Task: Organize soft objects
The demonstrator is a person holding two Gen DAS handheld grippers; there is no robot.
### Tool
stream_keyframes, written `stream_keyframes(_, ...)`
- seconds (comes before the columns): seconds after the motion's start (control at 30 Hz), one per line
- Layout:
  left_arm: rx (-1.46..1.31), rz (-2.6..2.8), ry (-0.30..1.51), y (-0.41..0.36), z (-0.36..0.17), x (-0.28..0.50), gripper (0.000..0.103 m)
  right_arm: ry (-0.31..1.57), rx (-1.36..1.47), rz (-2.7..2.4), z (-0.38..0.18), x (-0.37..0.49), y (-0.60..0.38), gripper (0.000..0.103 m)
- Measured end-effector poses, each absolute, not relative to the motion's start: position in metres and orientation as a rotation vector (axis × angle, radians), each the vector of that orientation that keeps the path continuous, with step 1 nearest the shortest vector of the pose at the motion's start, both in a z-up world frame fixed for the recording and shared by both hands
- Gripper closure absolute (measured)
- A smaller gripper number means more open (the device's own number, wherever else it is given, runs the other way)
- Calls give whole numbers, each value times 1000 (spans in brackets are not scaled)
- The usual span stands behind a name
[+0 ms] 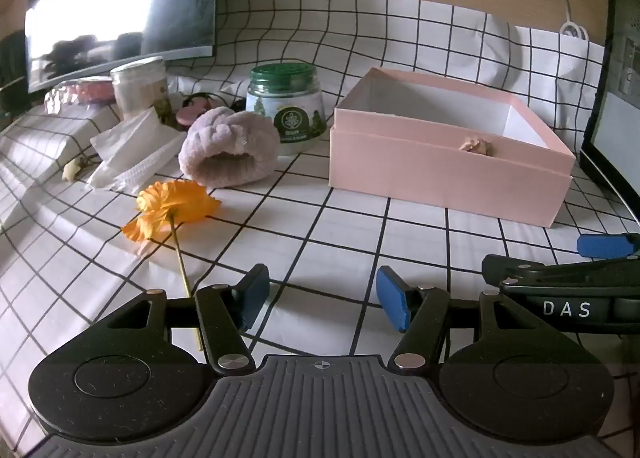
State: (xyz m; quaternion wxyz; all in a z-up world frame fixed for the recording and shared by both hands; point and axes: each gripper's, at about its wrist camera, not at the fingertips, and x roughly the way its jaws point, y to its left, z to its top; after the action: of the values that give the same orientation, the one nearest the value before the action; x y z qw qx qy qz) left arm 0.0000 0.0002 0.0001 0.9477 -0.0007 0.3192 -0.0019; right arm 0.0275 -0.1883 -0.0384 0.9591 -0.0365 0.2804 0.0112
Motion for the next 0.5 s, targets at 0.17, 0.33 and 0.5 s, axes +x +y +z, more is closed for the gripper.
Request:
stream_keyframes(0.17,1,-3,650,0,0,0,38,569,-74,23,-38,27,-188,0)
stream_keyframes(0.33,3,-2,650,0,0,0,38,569,-75,23,-38,27,-188,0)
stream_keyframes(0.5,3,-2,650,0,0,0,38,569,-75,23,-38,27,-188,0)
